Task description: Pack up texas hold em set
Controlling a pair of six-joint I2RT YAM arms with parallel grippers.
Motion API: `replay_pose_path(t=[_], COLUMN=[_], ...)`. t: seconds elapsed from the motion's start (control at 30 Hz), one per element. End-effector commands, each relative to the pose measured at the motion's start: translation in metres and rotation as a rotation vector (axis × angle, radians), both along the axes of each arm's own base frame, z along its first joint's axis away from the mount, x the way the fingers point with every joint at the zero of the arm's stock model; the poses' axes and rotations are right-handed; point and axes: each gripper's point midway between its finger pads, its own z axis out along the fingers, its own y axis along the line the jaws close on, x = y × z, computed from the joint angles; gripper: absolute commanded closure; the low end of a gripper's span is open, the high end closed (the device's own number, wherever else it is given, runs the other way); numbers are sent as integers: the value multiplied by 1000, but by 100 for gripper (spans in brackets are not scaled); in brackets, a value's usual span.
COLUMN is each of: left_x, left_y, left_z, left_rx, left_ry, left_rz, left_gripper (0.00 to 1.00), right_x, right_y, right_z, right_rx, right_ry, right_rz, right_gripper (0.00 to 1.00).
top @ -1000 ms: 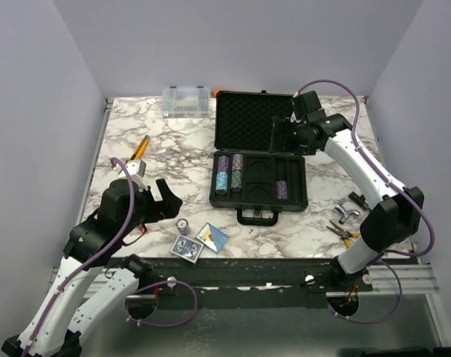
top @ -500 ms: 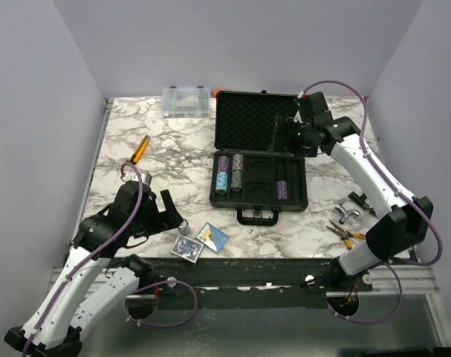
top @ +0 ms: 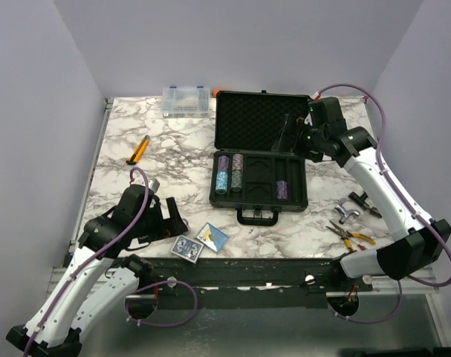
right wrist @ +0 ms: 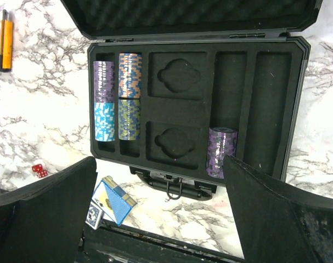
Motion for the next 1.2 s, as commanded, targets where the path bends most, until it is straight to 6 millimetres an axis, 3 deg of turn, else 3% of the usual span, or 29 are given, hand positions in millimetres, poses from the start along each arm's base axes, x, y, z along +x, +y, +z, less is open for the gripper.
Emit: replay_pose_path(t=[0.0,0.3,0.43,0.7,1.17], left_x=[3,21,29,44,64], left_y=[-4,-10,-13,-8,-9], left_z=[0,-3,-14,-32,-68], left_rx=[-17,44,73,163,242], left_ry=[28,50,79,117,167], left_rz=[32,-8,-16,16,25], left_gripper=[7,8,11,13,32], right_x=[9,-5,-11,-17,-26], right_y=[2,3,-1,-3,1], right_z=[-4,0,-11,-16,-25], right_rx=[-15,26,8,23,24], right_ry=[-56,-76,-54,-50,-25], right_rz=[34,48,50,37,89], right_gripper=[0,0,0,0,0])
